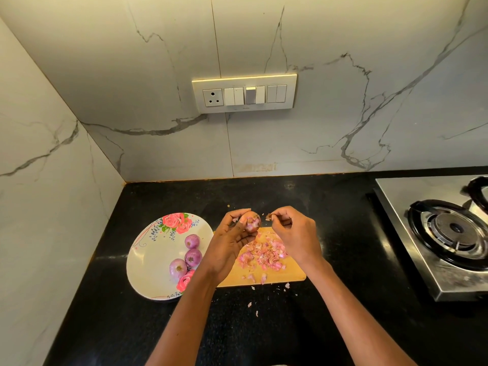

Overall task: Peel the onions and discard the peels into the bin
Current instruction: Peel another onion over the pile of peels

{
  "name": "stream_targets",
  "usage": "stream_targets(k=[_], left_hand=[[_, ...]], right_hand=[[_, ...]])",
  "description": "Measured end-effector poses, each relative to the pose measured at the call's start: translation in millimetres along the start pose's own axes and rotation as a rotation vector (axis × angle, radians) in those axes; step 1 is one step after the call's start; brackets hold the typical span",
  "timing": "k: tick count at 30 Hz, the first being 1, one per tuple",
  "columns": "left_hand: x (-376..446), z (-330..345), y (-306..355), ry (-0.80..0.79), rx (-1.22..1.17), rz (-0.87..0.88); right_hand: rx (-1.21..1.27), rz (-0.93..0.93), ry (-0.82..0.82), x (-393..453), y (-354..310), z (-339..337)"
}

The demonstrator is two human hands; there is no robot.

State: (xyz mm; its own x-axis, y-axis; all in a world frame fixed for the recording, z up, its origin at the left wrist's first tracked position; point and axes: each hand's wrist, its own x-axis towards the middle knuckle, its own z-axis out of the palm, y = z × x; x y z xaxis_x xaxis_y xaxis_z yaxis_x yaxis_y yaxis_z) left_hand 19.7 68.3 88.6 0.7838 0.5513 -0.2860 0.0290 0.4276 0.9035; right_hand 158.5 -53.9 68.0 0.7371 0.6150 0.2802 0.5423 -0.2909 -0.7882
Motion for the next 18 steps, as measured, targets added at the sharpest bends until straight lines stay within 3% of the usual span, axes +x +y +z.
stream_targets(k=[12,18], left_hand=[[1,1,6,0.058,-0.007,-0.013],[5,0,0,0.068,0.164,0.048]], right_hand=[[0.027,0.03,-0.152,0,-7,2],[0.134,-0.133,-0.163,3,-16,-1]])
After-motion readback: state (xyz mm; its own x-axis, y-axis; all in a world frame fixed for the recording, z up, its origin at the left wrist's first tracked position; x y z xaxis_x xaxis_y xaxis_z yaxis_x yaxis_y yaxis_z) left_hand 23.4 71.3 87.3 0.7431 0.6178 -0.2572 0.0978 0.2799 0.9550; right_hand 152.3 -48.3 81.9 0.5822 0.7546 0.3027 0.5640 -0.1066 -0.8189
